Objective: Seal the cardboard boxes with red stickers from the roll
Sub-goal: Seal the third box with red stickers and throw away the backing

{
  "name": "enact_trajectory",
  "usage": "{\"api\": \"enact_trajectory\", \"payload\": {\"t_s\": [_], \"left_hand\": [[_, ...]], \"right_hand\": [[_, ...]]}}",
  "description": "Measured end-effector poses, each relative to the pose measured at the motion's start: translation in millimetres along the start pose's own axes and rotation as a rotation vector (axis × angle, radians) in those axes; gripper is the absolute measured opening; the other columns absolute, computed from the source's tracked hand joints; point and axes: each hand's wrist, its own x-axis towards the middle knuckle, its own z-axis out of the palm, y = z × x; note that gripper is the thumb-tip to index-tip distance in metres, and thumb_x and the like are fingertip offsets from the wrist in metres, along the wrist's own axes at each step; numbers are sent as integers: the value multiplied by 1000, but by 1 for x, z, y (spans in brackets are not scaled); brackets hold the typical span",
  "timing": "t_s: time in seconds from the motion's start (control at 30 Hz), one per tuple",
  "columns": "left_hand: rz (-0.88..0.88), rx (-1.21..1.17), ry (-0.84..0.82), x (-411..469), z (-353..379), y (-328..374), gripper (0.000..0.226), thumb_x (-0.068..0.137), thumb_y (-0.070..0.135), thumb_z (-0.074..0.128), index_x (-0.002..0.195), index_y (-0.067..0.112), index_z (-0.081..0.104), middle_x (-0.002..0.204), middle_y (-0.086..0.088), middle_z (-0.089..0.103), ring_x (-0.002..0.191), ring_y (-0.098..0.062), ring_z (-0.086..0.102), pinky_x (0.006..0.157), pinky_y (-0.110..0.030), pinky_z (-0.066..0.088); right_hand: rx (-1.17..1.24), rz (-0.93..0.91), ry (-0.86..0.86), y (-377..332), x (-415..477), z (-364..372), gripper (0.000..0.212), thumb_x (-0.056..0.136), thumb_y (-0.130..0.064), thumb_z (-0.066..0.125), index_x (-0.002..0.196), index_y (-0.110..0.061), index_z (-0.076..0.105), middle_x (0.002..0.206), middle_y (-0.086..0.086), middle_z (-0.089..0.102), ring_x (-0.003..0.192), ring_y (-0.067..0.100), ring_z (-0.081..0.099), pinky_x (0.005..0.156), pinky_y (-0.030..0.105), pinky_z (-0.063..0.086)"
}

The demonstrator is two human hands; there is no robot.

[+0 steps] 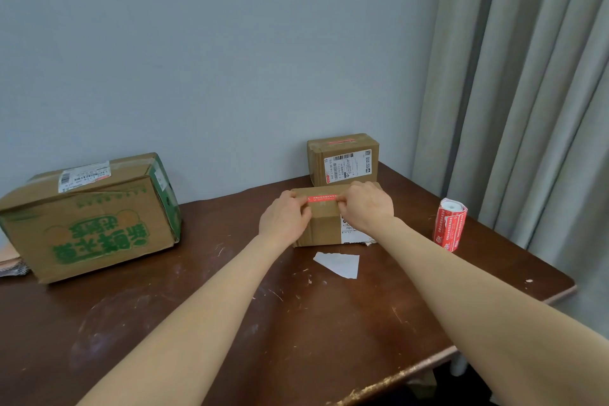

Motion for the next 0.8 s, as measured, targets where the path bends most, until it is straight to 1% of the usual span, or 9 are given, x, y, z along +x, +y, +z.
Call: {"api": "enact_trajectory", "payload": {"t_s": [0.2,0.33,0.37,0.5,0.57,0.63,0.67,0.73,0.8], "left_hand": [[-7,-36,1,-1,1,-2,38,101,33,39,132,22,57,144,-4,44,121,-21,53,91,-35,49],[3,-29,57,1,-2,-3,34,99,31,41,119,15,63,128,-5,56,103,-21,60,75,-29,47],[7,-32,62,0,-2,-4,33,99,31,42,118,15,63,126,-5,57,102,-20,60,74,-28,46],[1,-52,36,-1,1,-5,39,100,35,40,129,17,59,135,-3,50,110,-19,58,82,-32,50],[-28,-45,23,1,0,-5,37,99,35,41,124,17,61,128,-3,53,103,-19,59,78,-32,52],[-60,-35,23,5,-3,-3,33,96,35,43,116,15,61,118,-3,56,92,-17,59,70,-29,50],[-69,-30,23,7,-5,-2,33,96,35,45,118,14,58,117,-4,56,92,-16,58,70,-27,49],[-58,-16,17,10,-5,-1,41,95,34,45,133,17,49,126,-4,51,107,-18,54,77,-29,48],[-44,-2,4,12,-5,-1,46,96,34,43,141,24,42,136,-5,43,121,-20,45,82,-33,48]], "right_hand": [[1,21,-27,0,2,3,36,98,-26,37,117,-22,68,120,4,55,112,26,45,95,42,43],[3,11,-5,0,1,-1,37,98,-25,36,116,-25,68,115,4,57,111,27,46,90,45,49],[2,11,5,0,0,-1,37,98,-25,36,116,-25,68,113,4,57,110,26,47,89,45,49],[-3,27,-13,-1,1,4,36,99,-26,37,119,-25,67,119,5,55,113,27,45,95,41,43],[6,37,-30,-2,3,3,35,98,-26,39,119,-22,67,121,5,54,115,27,45,93,40,42],[15,39,-30,-2,6,2,35,97,-26,39,121,-21,65,123,5,54,115,27,46,94,40,42],[22,39,-26,-1,7,1,36,97,-25,40,125,-21,62,126,6,54,117,28,46,95,41,42],[27,41,-29,0,8,0,40,97,-26,41,135,-24,53,134,6,50,122,28,44,99,43,40],[6,39,-49,0,9,1,40,98,-26,38,137,-26,50,135,8,47,123,29,41,101,43,37]]}}
